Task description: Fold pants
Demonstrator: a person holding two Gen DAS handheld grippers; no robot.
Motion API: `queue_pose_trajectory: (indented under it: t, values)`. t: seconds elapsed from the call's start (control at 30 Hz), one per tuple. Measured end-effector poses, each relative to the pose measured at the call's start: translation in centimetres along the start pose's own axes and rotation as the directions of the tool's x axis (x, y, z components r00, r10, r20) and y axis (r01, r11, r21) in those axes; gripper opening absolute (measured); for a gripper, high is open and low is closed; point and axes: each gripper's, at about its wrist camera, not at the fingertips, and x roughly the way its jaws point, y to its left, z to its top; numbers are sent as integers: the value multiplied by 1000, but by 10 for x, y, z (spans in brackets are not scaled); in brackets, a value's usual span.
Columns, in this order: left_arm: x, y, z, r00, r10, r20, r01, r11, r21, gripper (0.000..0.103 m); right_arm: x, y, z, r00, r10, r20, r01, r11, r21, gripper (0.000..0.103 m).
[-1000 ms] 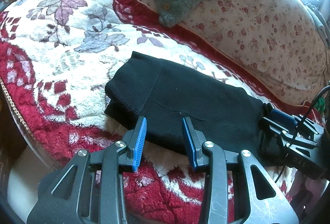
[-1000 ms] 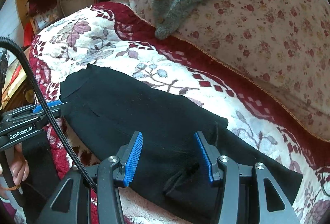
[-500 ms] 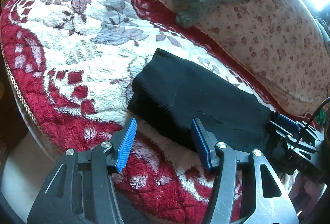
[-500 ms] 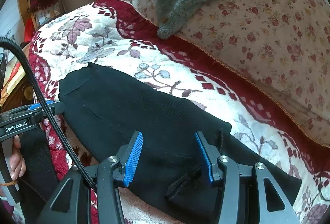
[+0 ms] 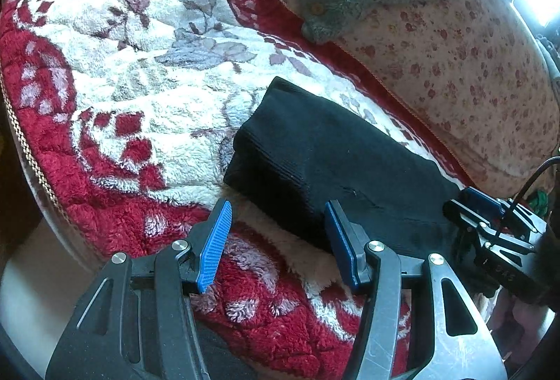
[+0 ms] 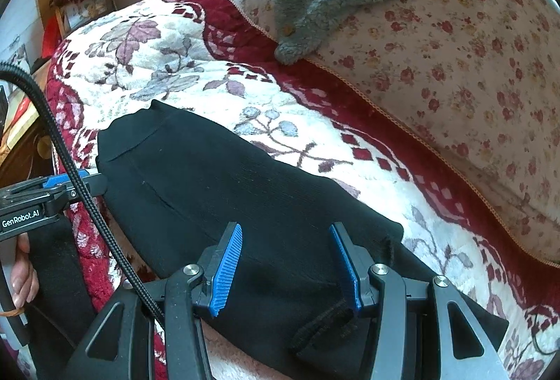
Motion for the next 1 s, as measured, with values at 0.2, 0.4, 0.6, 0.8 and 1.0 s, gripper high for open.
queue_pose_trajectory:
  t: [0.2,0.4,0.6,0.8,1.0]
  values:
    - [1,4,0,1000,-12,-6,12,1000,-17,54,4,6,4,1000,-5,-2,5,1000,-18,49]
    - [1,4,-1,1000,-12,-4,12,1000,-17,54,5,9,4,1000,-3,-8,3,1000,-22,49]
    - [1,5,0,1000,-13,-4,13,1000,-17,54,6,11,6,1000,-1,-9,1,1000,-24,49]
    - [-4,5,0,999,-36,-5,36,999,-30,54,5,12,10,1000,21,1,-21,999,-33,49]
    - [-11,4,-1,995,-95,5,95,995,-41,61,13,4,39,969,248,19,-248,969,-4,49]
